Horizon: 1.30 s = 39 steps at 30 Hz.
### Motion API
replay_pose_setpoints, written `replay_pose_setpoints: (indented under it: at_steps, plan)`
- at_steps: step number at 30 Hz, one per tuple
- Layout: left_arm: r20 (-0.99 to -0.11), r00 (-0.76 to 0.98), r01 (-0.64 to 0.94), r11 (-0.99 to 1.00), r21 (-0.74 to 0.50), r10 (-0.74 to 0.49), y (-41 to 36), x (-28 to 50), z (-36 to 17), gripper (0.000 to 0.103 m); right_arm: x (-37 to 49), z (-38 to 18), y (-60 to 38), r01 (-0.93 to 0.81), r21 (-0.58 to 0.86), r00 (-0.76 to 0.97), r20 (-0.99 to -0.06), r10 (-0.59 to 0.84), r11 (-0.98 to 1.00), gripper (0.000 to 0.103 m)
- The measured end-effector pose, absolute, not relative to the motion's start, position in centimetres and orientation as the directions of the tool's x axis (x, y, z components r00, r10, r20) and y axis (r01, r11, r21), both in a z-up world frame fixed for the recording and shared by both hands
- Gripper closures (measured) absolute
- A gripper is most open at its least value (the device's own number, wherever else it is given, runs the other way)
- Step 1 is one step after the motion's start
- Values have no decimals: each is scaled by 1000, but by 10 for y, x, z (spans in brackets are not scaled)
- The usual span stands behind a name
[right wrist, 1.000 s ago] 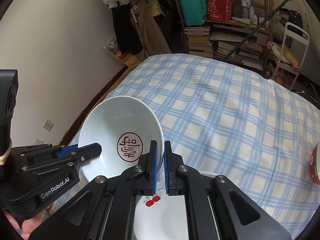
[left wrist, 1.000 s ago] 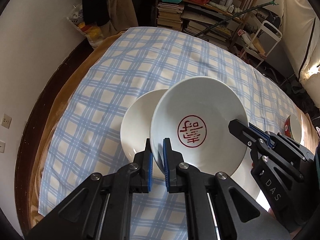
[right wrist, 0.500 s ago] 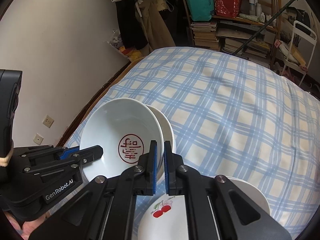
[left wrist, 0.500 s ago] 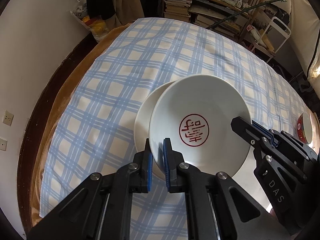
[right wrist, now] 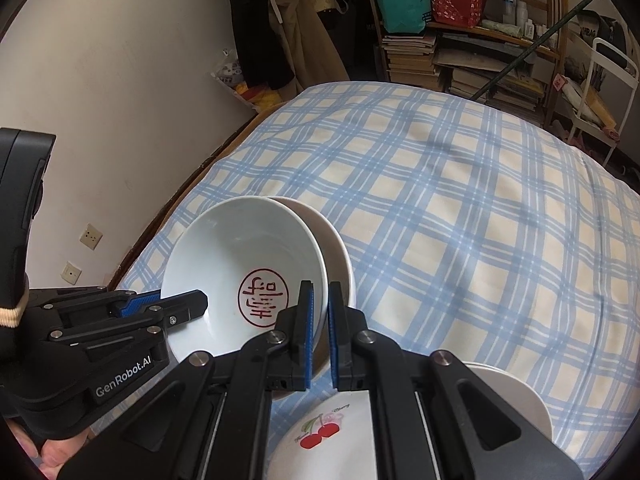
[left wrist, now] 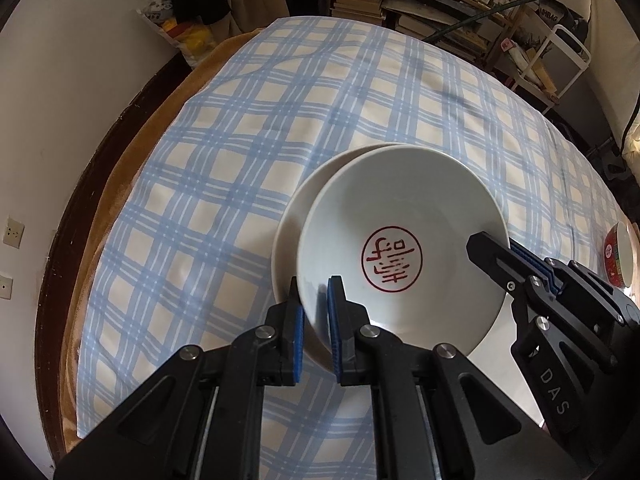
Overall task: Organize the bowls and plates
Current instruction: 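Lower the red-character bowl into the white bowl and open the left tool while the right tool does the same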
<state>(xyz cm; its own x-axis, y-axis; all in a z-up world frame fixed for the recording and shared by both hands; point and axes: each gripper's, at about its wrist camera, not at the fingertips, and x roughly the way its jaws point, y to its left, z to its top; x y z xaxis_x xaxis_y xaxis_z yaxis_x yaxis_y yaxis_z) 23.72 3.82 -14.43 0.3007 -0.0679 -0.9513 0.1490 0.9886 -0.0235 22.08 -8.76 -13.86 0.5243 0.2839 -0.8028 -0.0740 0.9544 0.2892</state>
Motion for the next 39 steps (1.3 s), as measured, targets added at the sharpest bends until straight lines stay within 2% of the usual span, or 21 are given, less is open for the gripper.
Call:
replay_pose_setpoints:
  at_steps: [17,20,28,33,36,38,39]
  plan:
    - [-949,311,144,989,-12,-57,37,238,-144,91,222,-140,-94,-65,319,513,-802,306,946,94]
    - [-928,371,142,988,55,-1,34,235,-135,90,220,-138,-98,-63,333,521,-793,315,941,94]
    - [-931,365,138,990,43,-11,39,235,-130,90,215,-125,-112,-29,341,547,-781,300,940,90]
    - [-932,361,126,992,22,-25,38,233,-123,86,209,-116,-126,-9,338,556,-781,286,941,89]
    - [-930,365,146,989,5,-49,33,229,-117,82,203,-109,-136,11,324,562,-785,262,946,77]
    - [-924,378,177,984,14,-55,27,225,-113,73,198,-103,-145,30,310,570,-787,239,950,63]
    - [-920,389,186,982,29,-47,23,222,-110,70,195,-99,-149,39,301,575,-787,225,953,60]
